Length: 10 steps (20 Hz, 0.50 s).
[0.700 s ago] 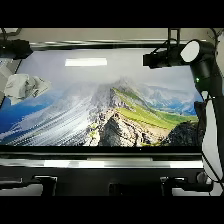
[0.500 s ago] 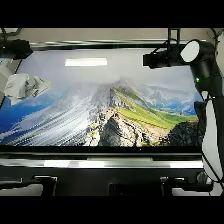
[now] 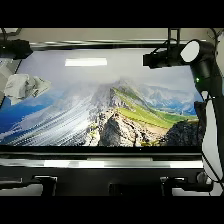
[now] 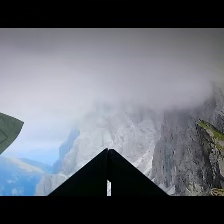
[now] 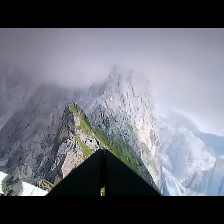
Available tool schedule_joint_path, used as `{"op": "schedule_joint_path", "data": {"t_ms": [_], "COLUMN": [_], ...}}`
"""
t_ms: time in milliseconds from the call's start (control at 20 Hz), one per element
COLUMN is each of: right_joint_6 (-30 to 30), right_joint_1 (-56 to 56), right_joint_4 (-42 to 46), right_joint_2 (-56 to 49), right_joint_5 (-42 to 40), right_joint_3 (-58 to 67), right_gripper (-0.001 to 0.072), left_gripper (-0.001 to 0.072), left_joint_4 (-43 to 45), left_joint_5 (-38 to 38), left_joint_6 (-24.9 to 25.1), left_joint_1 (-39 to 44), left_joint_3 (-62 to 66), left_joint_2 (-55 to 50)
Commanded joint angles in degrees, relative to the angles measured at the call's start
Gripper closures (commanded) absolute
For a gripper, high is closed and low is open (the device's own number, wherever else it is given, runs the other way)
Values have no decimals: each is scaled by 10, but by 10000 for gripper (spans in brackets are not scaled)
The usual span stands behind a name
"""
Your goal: Fold the clothes and pants, and hang the long-sleeved shirts on hangers.
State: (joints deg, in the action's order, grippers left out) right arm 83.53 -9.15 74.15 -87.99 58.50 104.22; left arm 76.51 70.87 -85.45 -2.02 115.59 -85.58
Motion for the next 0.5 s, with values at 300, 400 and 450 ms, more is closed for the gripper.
{"op": "schedule_joint_path", "data": {"t_ms": [300,400,450], "right_joint_6": [2,2,2], "right_joint_1": [0,0,0], "right_joint_4": [-1,0,0], "right_joint_2": [0,0,0], "right_joint_5": [-4,-4,-5], "right_joint_3": [0,0,0], "right_gripper": [674,674,674], "left_gripper": [682,682,682], "left_joint_4": [0,0,0], "left_joint_5": [0,0,0], "left_joint_6": [0,0,0], "left_joint_1": [0,0,0], "left_joint_3": [0,0,0], "left_joint_2": [0,0,0]}}
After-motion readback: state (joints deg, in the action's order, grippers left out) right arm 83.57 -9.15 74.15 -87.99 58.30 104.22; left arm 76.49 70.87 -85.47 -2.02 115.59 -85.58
